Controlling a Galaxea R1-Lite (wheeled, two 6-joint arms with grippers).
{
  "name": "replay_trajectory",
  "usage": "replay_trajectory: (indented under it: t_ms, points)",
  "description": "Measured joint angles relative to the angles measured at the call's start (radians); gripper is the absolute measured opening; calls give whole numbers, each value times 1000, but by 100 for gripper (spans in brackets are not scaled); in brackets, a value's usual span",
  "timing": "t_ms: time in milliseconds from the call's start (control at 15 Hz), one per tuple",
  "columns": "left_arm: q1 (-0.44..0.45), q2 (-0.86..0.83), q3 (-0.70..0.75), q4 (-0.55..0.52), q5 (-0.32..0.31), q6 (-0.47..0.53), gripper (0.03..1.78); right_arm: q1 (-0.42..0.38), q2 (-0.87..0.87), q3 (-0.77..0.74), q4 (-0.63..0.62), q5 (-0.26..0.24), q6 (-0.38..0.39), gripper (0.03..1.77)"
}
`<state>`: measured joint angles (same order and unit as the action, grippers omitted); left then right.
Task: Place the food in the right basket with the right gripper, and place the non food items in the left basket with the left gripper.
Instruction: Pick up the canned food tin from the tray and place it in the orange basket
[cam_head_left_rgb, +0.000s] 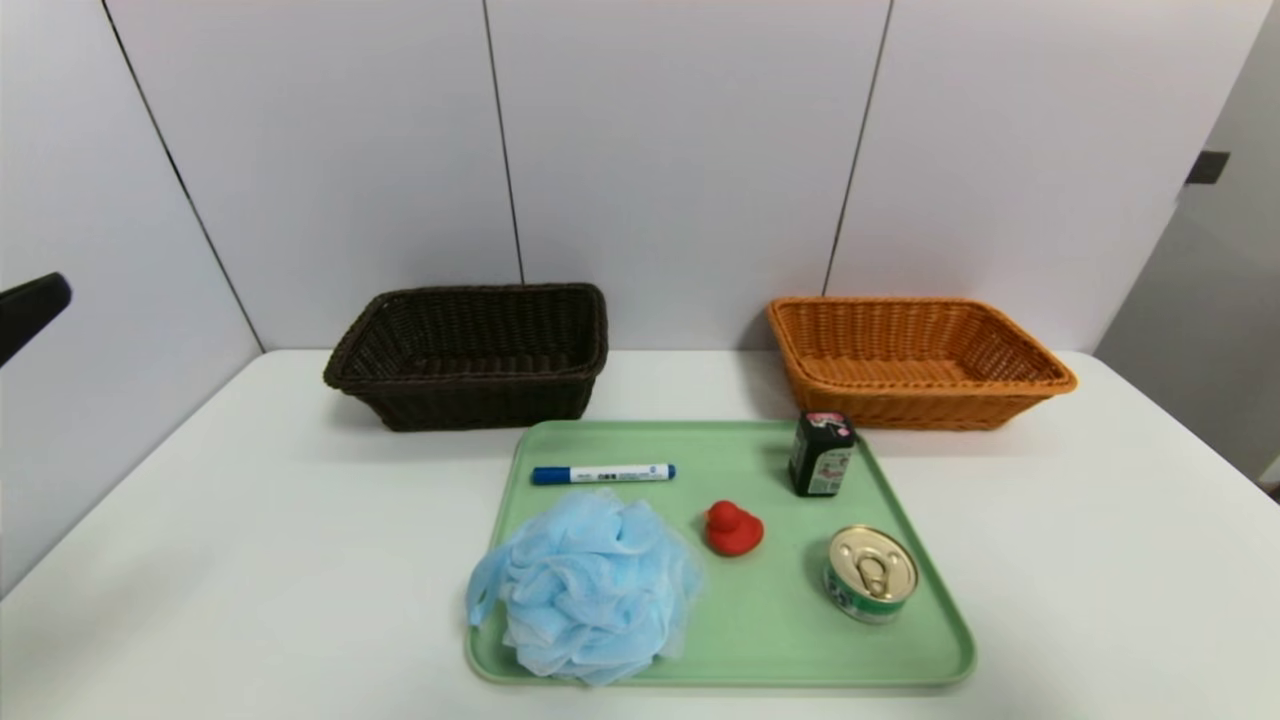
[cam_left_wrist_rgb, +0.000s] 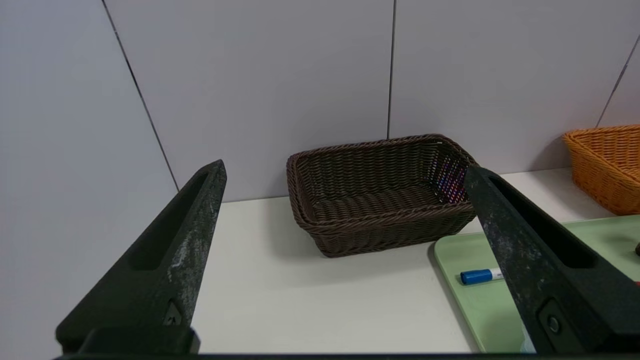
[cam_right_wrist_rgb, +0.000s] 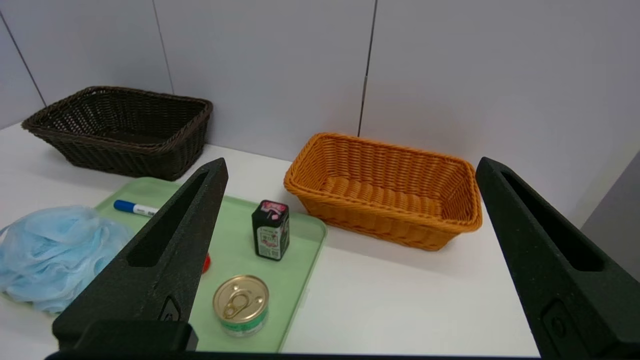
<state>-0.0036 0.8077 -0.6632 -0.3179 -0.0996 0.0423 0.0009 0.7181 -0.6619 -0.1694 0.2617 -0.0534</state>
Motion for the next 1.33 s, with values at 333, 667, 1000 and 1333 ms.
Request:
replay_trajectory:
  t_ms: [333, 667, 1000, 1333]
  points:
    - [-1, 267, -22, -189, -4, -3, 169, 25, 267, -65, -162, 2, -17, 171]
    - [-2, 465, -31, -341, -1, -2, 169, 56, 511, -184, -254, -6, -20, 171]
    - [-2, 547, -43, -364, 1, 2, 169, 219, 634, -233, -103, -44, -19, 171]
    - [-2, 567, -56, -363, 14, -2, 169, 278, 733, -517, 324, -42, -86, 171]
